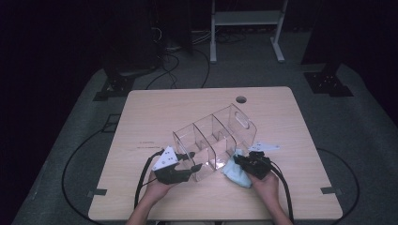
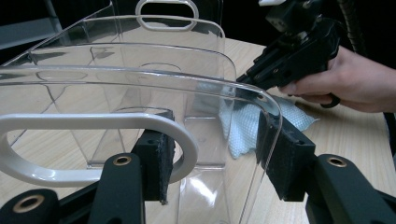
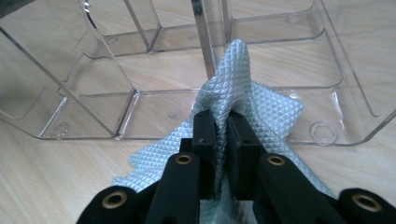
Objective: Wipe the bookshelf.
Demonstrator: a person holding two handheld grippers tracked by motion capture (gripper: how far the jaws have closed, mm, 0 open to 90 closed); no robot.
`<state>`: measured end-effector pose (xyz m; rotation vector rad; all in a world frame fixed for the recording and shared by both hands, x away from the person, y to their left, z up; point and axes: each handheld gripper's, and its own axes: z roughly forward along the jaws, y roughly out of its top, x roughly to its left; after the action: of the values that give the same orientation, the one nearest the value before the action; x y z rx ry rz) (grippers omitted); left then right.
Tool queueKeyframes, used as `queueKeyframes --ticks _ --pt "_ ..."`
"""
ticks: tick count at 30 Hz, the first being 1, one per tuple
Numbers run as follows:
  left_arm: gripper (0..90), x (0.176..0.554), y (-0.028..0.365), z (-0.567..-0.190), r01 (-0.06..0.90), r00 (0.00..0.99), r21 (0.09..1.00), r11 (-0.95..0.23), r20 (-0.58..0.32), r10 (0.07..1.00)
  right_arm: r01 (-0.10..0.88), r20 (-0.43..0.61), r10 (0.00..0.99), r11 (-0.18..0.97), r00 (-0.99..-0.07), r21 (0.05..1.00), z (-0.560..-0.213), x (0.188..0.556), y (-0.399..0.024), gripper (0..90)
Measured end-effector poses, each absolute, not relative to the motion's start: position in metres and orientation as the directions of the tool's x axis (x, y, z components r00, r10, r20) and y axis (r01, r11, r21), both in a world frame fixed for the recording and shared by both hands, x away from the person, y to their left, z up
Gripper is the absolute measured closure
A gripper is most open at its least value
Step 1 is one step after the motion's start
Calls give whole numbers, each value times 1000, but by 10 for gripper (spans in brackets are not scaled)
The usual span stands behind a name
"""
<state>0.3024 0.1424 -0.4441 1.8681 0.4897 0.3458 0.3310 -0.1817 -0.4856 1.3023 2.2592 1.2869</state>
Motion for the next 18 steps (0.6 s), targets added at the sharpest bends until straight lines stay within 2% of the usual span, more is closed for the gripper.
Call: queueKeyframes --ticks 4,7,10,16,18 --pt "474 302 142 -444 165 871 942 -293 0 491 545 206 785 192 -585 816 -473 325 -184 826" --pt "474 302 142 -444 165 872 941 -296 1 489 473 177 781 167 -598 865 -444 320 -186 827" --pt "474 302 142 -444 166 871 940 -298 2 490 448 156 783 170 -602 878 -433 320 -184 828" --pt "474 302 142 -444 165 871 940 -299 3 490 500 169 791 190 -587 845 -458 323 -182 828" --pt "474 302 142 -444 165 871 940 -300 3 490 557 197 793 205 -576 805 -483 328 -181 828"
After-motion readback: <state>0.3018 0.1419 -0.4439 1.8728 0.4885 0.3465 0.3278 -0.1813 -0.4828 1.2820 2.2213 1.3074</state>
